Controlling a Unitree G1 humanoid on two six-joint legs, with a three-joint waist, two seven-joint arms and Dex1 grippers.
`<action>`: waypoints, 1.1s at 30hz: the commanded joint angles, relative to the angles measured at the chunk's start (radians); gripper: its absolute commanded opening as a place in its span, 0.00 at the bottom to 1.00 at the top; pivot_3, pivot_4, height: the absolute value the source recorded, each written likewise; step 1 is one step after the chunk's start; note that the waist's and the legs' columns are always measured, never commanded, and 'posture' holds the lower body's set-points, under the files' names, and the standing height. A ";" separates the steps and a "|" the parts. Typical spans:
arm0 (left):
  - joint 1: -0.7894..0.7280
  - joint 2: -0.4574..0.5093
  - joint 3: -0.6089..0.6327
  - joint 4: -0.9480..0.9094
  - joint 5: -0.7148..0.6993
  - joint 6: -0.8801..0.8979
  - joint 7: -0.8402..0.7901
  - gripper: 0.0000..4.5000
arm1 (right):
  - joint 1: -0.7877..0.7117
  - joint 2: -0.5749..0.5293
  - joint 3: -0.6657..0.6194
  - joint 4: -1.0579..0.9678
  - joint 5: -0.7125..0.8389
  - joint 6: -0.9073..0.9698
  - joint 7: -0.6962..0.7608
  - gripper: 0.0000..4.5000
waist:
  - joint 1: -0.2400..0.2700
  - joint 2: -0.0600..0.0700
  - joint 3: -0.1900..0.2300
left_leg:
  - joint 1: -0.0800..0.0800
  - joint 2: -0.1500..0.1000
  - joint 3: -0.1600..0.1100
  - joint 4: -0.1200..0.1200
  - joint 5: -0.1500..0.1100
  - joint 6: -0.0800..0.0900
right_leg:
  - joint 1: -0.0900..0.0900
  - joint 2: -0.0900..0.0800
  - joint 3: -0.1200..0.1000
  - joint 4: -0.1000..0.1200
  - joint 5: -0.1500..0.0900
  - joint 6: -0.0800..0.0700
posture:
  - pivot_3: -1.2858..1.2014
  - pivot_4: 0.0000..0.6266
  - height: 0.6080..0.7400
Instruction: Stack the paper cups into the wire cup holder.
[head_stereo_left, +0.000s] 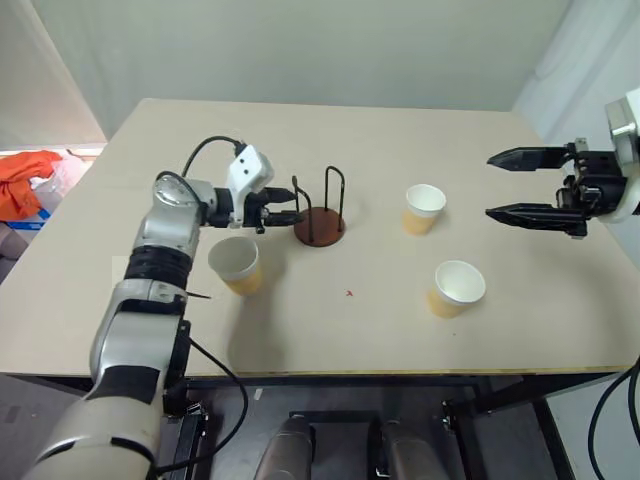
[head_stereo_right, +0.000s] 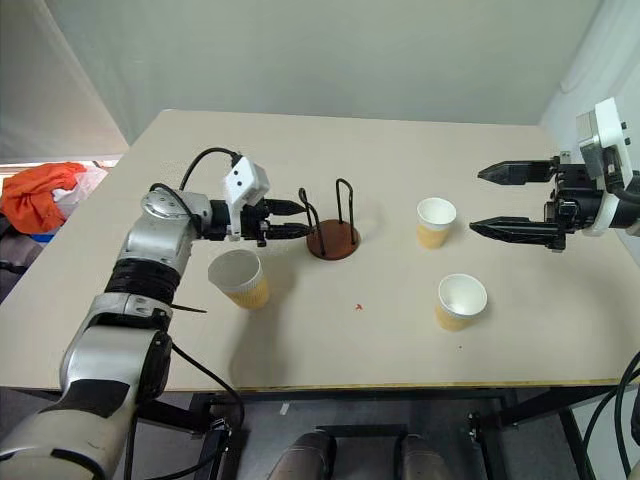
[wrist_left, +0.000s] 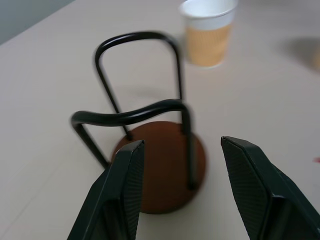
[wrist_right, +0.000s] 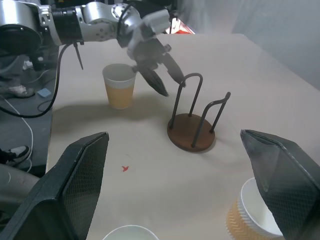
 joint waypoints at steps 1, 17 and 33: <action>-0.058 -0.021 0.020 0.017 -0.017 -0.003 0.021 0.59 | -0.012 -0.012 -0.024 -0.021 0.004 -0.011 -0.004 1.00 | 0.000 0.000 0.000 | 0.000 0.000 0.000 0.000 0.000 0.000 | 0.000 0.000 0.000 0.000 0.000 0.000 | 0.52 0.24 1.00; -0.077 -0.056 0.036 0.014 -0.066 0.052 0.006 0.00 | 0.009 -0.018 -0.035 -0.048 0.007 -0.004 -0.031 1.00 | 0.001 0.000 0.000 | -0.001 -0.003 0.000 0.000 -0.001 0.002 | 0.000 -0.002 0.000 -0.001 0.004 0.007 | 0.52 0.24 1.00; 0.019 -0.029 0.048 -0.313 -0.220 0.257 -0.118 0.00 | 0.035 -0.031 -0.036 -0.067 0.010 -0.003 -0.025 1.00 | 0.001 0.000 0.000 | -0.001 -0.004 0.000 -0.001 -0.001 0.001 | 0.000 -0.002 0.000 -0.001 0.004 0.008 | 0.52 0.24 1.00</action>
